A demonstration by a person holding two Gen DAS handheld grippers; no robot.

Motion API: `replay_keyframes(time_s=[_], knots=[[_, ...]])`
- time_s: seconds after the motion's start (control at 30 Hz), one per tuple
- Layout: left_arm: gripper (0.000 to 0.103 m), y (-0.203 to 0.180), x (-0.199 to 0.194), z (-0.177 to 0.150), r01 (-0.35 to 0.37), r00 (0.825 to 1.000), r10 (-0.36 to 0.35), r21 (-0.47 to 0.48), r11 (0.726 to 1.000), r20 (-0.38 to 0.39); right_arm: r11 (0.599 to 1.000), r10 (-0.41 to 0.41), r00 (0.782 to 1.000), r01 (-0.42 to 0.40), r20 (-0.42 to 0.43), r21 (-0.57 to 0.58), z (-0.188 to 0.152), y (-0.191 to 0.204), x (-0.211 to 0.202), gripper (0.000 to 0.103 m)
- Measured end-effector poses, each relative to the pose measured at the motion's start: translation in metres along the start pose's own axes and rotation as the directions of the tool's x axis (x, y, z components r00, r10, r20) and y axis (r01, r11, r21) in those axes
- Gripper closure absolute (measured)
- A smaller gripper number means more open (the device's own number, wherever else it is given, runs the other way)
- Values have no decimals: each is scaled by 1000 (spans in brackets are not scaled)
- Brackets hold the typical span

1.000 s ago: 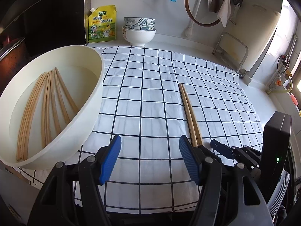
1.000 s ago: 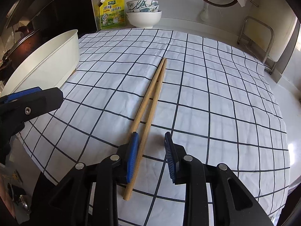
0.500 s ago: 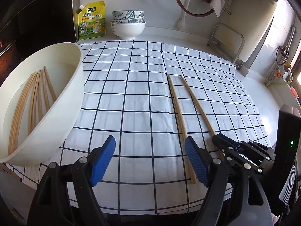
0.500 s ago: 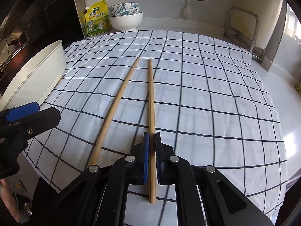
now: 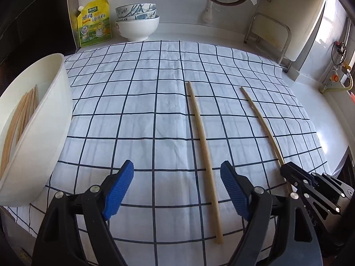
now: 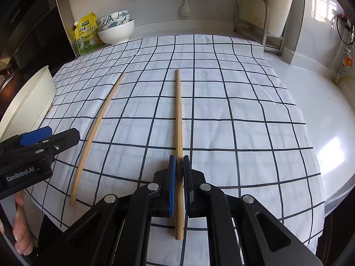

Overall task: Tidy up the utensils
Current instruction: 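Close the left gripper on the last chopstick on the cloth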

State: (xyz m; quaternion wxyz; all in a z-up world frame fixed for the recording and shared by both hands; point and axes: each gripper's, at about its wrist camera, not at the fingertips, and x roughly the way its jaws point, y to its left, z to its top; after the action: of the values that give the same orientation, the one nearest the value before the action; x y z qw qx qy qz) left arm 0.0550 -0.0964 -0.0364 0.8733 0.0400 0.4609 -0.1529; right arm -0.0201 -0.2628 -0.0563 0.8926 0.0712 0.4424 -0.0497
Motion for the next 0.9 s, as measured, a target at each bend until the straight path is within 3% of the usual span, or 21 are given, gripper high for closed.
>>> replay_keyframes(time_s=[0.03, 0.07, 0.47, 0.67, 0.8, 0.83, 0.9], knots=[[21, 0, 2, 1, -5, 1000, 5, -1, 1000, 0, 1000, -1, 1000, 1, 8, -1, 1, 0, -1, 75], [21, 0, 4, 1, -9, 1000, 9, -3, 1000, -1, 1000, -9, 1000, 9, 16, -5, 2, 0, -2, 72], [22, -11, 24, 2, -64, 998, 64, 17, 998, -17, 995, -74, 997, 74, 12, -59, 6, 5, 12, 71], [50, -19, 25, 3, -66, 998, 66, 38, 997, -3, 991, -73, 997, 76, 30, -106, 6, 17, 16, 87], [82, -26, 23, 2, -47, 999, 47, 62, 997, 1, 991, -68, 997, 72, 36, -116, 6, 22, 16, 97], [95, -27, 22, 2, -27, 1000, 27, 60, 998, -2, 992, -65, 997, 69, 38, -110, 5, 21, 16, 97], [95, -24, 21, 1, 12, 1000, -12, 45, 999, -12, 994, -52, 998, 55, 38, -93, 5, 18, 16, 97]])
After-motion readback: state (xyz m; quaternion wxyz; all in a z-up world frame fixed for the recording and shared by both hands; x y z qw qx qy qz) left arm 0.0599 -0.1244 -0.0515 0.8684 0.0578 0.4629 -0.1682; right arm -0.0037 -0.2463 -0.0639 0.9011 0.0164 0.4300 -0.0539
